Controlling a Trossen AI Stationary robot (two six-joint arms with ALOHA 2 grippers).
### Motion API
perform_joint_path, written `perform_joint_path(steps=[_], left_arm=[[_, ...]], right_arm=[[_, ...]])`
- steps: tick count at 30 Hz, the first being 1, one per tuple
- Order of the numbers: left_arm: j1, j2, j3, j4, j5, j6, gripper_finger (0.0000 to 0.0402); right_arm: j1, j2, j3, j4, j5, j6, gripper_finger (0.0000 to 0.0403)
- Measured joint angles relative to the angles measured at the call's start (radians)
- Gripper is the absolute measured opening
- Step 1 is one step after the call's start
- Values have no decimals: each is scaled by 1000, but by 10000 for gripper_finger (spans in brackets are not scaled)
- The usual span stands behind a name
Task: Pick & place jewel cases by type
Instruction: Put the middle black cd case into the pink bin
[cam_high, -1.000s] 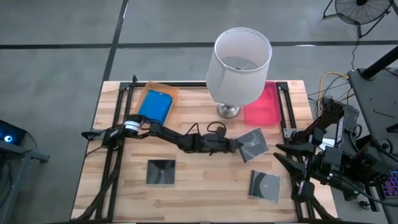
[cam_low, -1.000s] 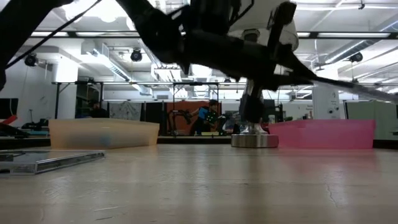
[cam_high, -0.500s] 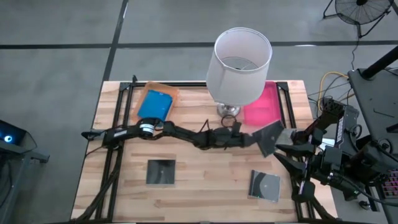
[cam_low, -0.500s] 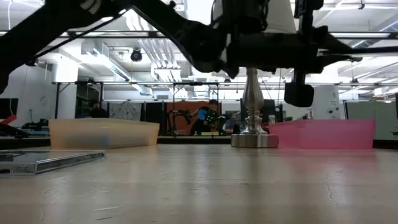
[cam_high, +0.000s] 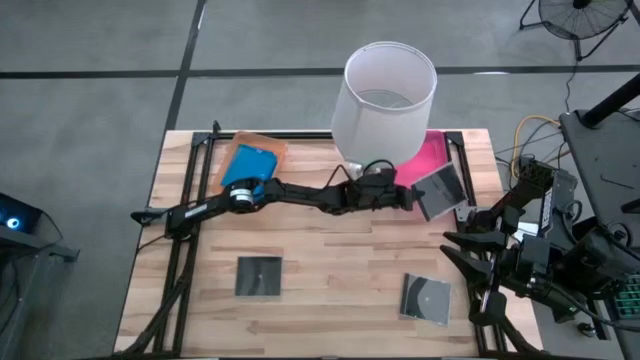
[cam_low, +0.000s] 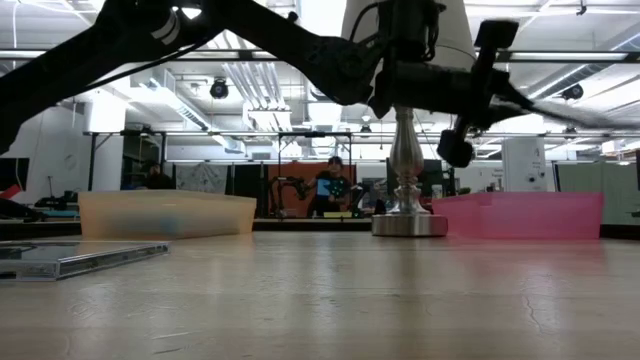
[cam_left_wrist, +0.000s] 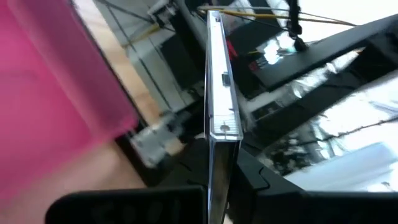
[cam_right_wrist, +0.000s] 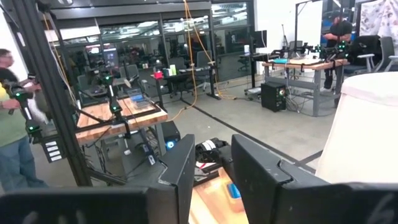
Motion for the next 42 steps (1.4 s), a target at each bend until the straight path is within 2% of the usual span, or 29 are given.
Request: perform_joint_path(steps=[8,14,22,31,35,38,42], left_arm=[[22,0,-2,-1,2,34,1],[16,0,-2,-1,39,37,5],[-38,0,-5,-25,68,34,2],[-108,-8,-5,-88,166,91,2],[-129,-58,-5,-191,200,173,2],[-137,-121,-6,-343,192,292,2],[-137,-213,-53,-452,171,403,2]], right_arm=[[0,0,0,0,0,0,91],[0,0,0,0,0,-5,97],[0,0,0,0,0,-19,91],[0,0,0,0,2,-15,80],[5,0,0,0,5,-11,77],[18,0,0,2,27,-18,78],[51,0,0,2,55,-23,77]])
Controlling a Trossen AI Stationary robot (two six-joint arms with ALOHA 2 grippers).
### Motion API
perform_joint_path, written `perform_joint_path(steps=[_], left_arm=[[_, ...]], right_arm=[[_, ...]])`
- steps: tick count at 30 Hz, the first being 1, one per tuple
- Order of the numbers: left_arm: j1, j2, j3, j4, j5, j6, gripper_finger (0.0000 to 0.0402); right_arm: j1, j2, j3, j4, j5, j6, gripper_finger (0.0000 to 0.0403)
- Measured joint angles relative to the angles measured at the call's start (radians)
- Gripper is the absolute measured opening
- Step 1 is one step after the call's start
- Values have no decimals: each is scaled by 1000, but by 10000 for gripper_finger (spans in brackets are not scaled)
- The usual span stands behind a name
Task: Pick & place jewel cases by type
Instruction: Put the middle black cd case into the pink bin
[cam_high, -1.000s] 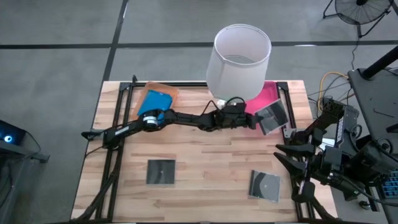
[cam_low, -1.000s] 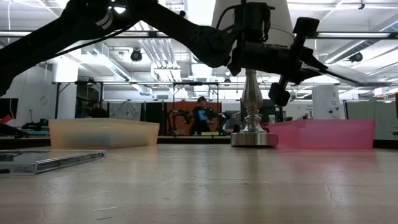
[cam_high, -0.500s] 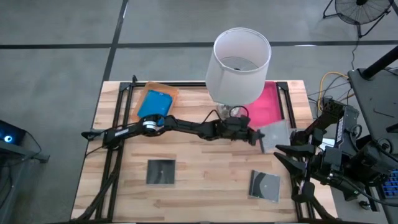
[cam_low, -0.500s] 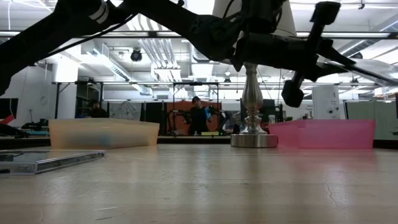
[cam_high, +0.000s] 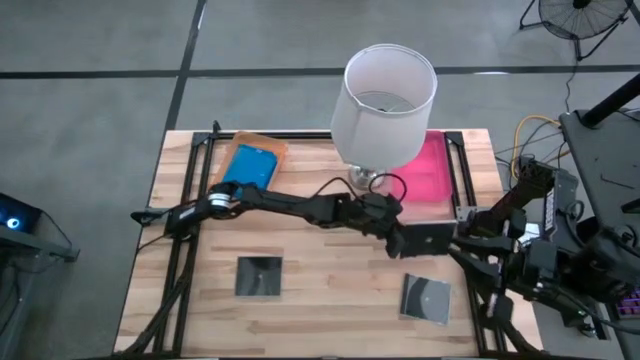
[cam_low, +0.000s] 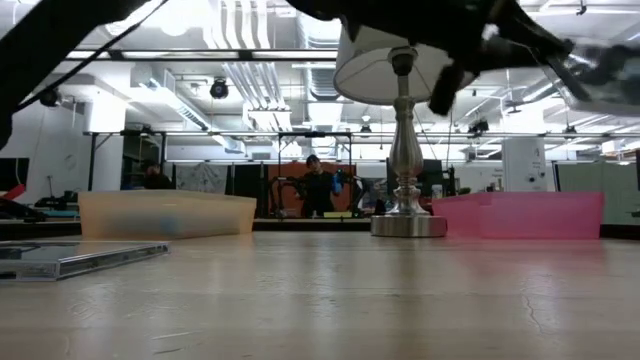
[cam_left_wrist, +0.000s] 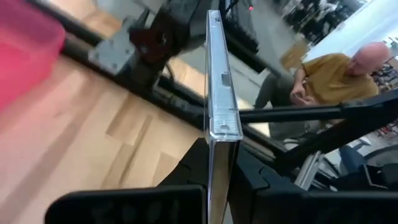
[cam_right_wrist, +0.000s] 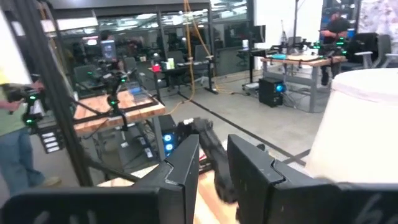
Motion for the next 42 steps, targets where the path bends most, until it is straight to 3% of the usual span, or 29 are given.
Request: perform_joint_path(steps=[5,11,16,20,30,42], left_arm=[[-1,-167,-174,0,-16,59,2],[-2,-455,-525,61,-60,60,2],[-20,-687,-783,190,-139,20,2],[-40,-827,-919,211,-181,-2,2],[-121,-1032,-1052,222,-240,17,2],[-164,-1153,-1056,60,-293,93,2]], right_arm=[[59,7,0,-2,0,41,77],[116,63,-4,-3,0,175,77],[97,115,-5,-3,0,261,76],[27,127,-5,-3,0,279,81],[-122,165,-6,-2,0,320,97],[-212,276,-7,0,0,508,98]])
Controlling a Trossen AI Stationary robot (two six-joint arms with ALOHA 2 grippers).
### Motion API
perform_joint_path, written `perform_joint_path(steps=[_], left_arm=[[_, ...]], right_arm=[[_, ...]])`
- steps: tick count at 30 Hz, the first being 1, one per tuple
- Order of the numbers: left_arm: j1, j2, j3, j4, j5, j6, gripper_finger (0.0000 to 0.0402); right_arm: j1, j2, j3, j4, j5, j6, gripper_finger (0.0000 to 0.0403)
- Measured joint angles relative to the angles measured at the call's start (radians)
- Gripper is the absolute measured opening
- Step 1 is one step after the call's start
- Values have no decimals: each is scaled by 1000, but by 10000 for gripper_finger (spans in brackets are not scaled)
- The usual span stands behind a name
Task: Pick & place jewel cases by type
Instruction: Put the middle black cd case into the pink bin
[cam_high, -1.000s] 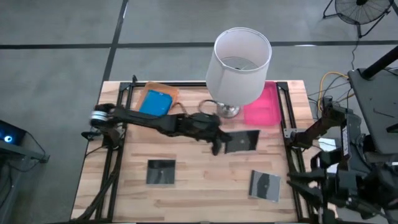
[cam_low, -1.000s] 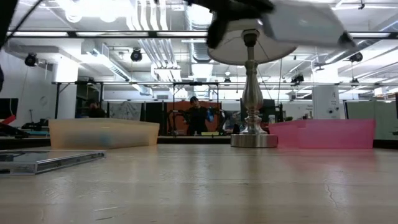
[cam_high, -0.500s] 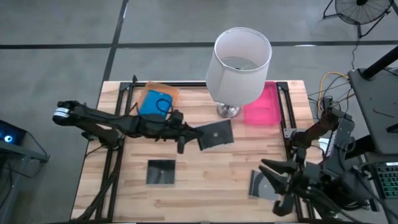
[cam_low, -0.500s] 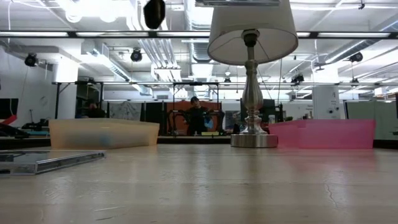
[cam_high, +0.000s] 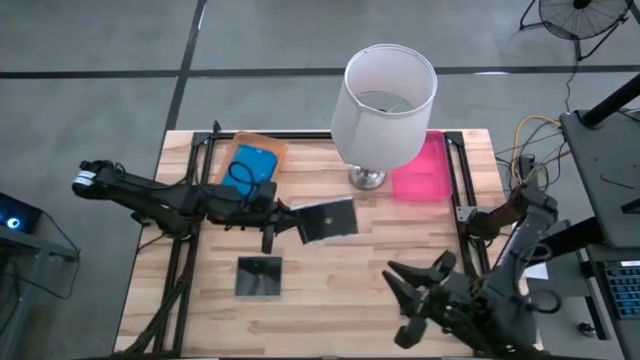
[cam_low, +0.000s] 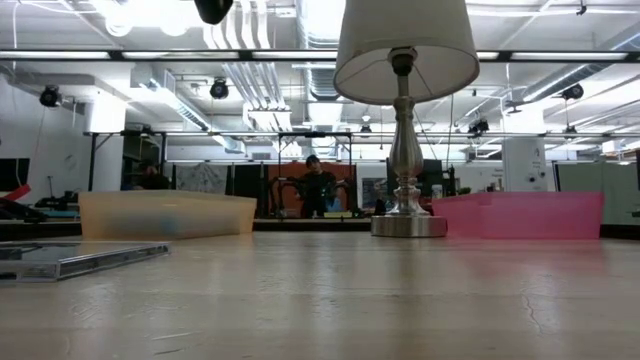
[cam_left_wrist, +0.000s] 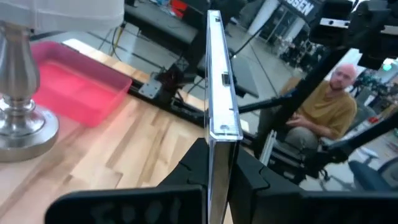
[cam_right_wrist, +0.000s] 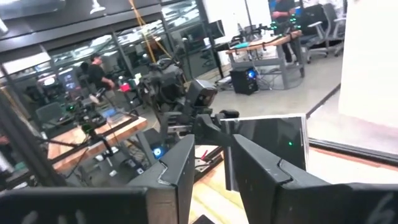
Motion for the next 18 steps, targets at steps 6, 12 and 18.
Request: perform_joint_path(steps=[6,12,18], left_arm=[[0,-25,1,-65,0,1,2],[0,-43,1,-64,0,19,2],[0,-58,1,-64,0,27,2]], right_arm=[[-40,44,-1,0,0,70,90],[-54,45,49,0,-48,-13,78],[-60,47,188,-5,-119,-202,41]])
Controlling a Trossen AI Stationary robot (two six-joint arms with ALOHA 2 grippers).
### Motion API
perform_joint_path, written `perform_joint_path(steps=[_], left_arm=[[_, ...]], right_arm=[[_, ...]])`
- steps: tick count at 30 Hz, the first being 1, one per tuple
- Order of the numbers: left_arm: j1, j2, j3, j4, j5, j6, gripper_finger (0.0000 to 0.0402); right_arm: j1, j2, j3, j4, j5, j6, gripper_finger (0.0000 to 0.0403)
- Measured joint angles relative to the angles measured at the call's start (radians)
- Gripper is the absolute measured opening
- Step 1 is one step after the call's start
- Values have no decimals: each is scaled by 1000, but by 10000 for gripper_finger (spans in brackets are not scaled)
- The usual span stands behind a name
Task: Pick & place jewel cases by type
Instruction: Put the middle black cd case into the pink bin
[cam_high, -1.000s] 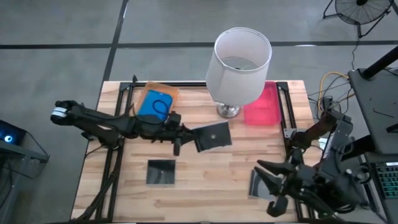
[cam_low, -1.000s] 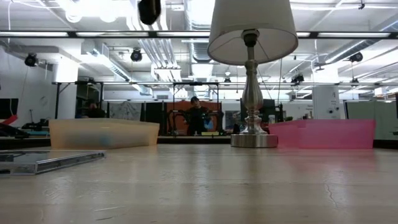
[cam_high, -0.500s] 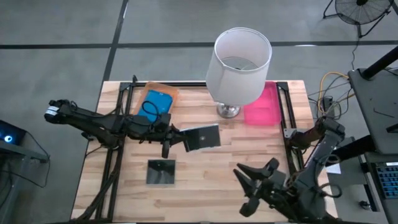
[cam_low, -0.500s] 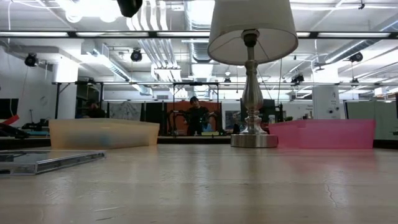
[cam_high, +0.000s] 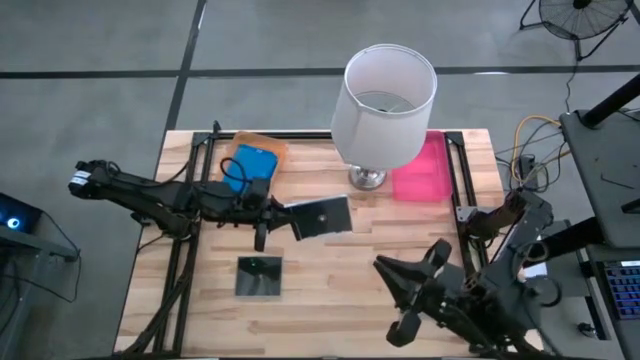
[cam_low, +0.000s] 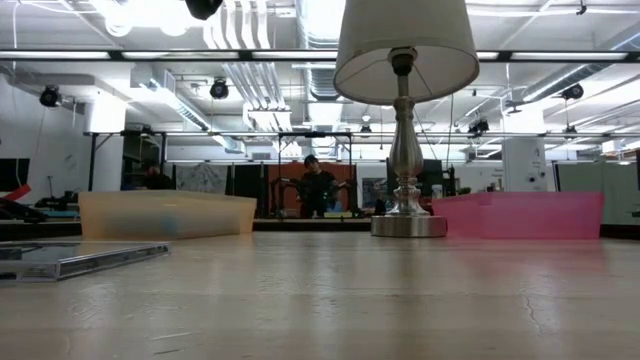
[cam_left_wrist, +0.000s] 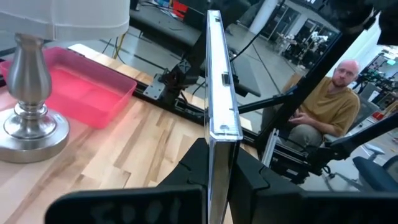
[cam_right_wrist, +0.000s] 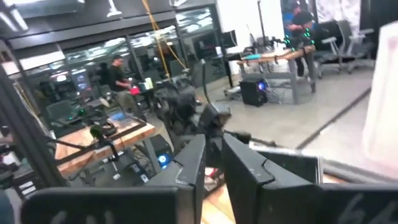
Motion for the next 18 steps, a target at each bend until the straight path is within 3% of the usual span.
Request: perform_joint_path(steps=[4,9,15,18], left_arm=[[0,-3,0,0,-8,4,2],[0,-5,0,0,-10,3,2],[0,-5,0,3,-11,3,2],[0,-5,0,3,-11,3,2]], right_arm=[[-11,1,67,-130,-19,2,12],[-19,-1,164,-469,-94,223,9],[-110,7,304,-1041,-453,718,8],[-138,19,345,-1244,-550,875,8]])
